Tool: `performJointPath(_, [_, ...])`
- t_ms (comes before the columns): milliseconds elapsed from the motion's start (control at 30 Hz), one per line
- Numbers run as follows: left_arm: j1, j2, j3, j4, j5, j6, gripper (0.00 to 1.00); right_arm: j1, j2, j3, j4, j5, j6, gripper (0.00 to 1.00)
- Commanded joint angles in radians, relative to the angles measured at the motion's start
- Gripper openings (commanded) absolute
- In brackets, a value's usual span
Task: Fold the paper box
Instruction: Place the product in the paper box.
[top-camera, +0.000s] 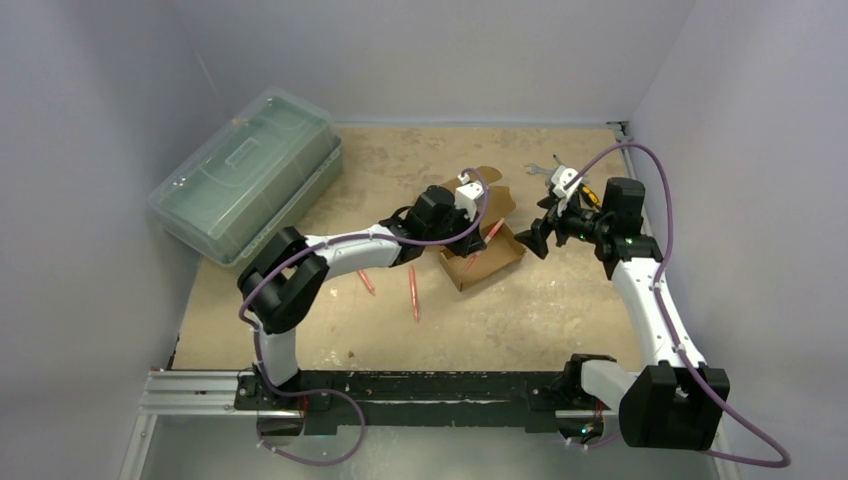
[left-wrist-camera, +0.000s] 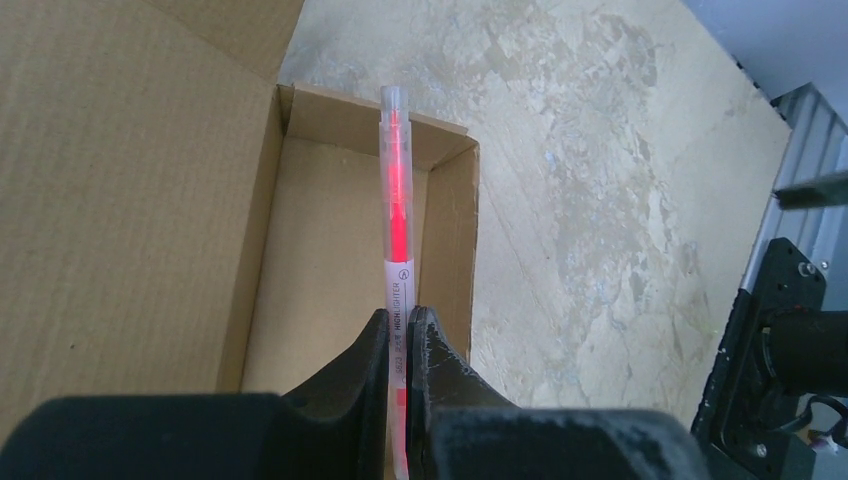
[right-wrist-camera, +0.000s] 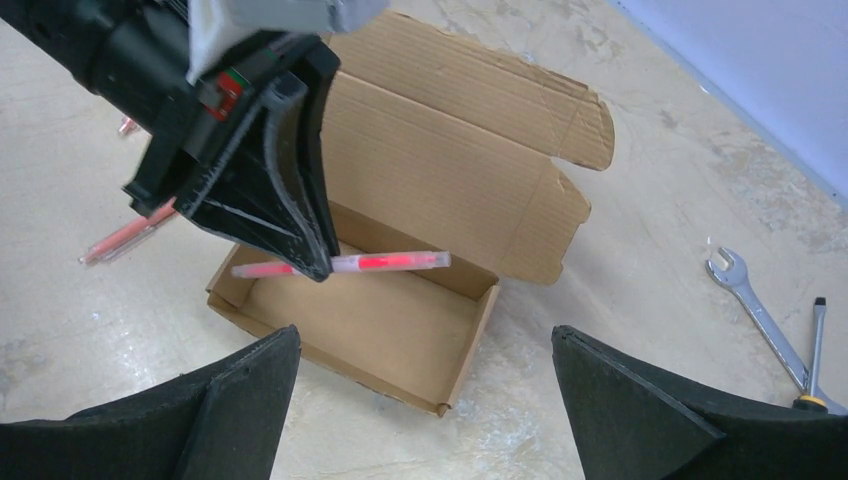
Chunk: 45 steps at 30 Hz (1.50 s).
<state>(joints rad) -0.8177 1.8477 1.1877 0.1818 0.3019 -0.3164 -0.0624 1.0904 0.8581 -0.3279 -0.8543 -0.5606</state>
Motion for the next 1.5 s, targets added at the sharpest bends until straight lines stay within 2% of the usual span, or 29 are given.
performJointPath(0, [-0.018,0.054,0.094,-0.034,-0.049,0.023,0.03,-0.007,-0.024,-0.005,0.024,0.003,0.004,0.99])
performJointPath(100, [-0.025,0.092,0.139,-0.062,-0.066,0.029,0.10,-0.008,-0.026,-0.005,0.023,0.003,0.004,0.99])
performJointPath(200, [-0.032,0.106,0.164,-0.092,-0.096,0.031,0.22,-0.008,-0.026,-0.005,0.023,0.003,0.004,0.99])
performJointPath(400, [-0.036,0.038,0.142,-0.089,-0.158,0.013,0.32,-0.009,-0.027,-0.005,0.023,0.002,0.004,0.99])
performJointPath(500, [-0.037,-0.049,0.092,-0.066,-0.204,0.003,0.33,-0.013,-0.027,-0.005,0.022,0.002,0.004,0.99])
performJointPath(733, [-0.036,-0.325,-0.144,-0.021,-0.298,-0.044,0.38,-0.016,-0.019,-0.004,0.021,-0.001,0.004,0.99])
performJointPath(800, [-0.035,-0.434,-0.221,-0.018,-0.349,-0.069,0.42,-0.016,-0.020,-0.004,0.026,-0.005,0.004,0.99])
performJointPath(867, [-0.035,-0.523,-0.297,-0.020,-0.418,-0.101,0.55,-0.016,-0.011,0.002,0.031,-0.021,0.004,0.99])
performJointPath(967, [-0.035,-0.627,-0.403,-0.044,-0.553,-0.200,0.93,-0.017,-0.014,-0.002,0.017,0.013,-0.008,0.99])
performJointPath(1000, [-0.033,-0.651,-0.438,-0.059,-0.583,-0.231,0.98,-0.017,-0.021,-0.009,0.023,0.022,-0.008,0.99])
performJointPath(1200, [-0.030,-0.730,-0.549,-0.103,-0.568,-0.339,0.98,-0.020,-0.022,-0.014,0.032,0.021,-0.001,0.99])
performJointPath(1467, [-0.030,-0.705,-0.627,-0.141,-0.568,-0.541,0.93,-0.020,-0.023,-0.016,0.035,0.014,0.000,0.99])
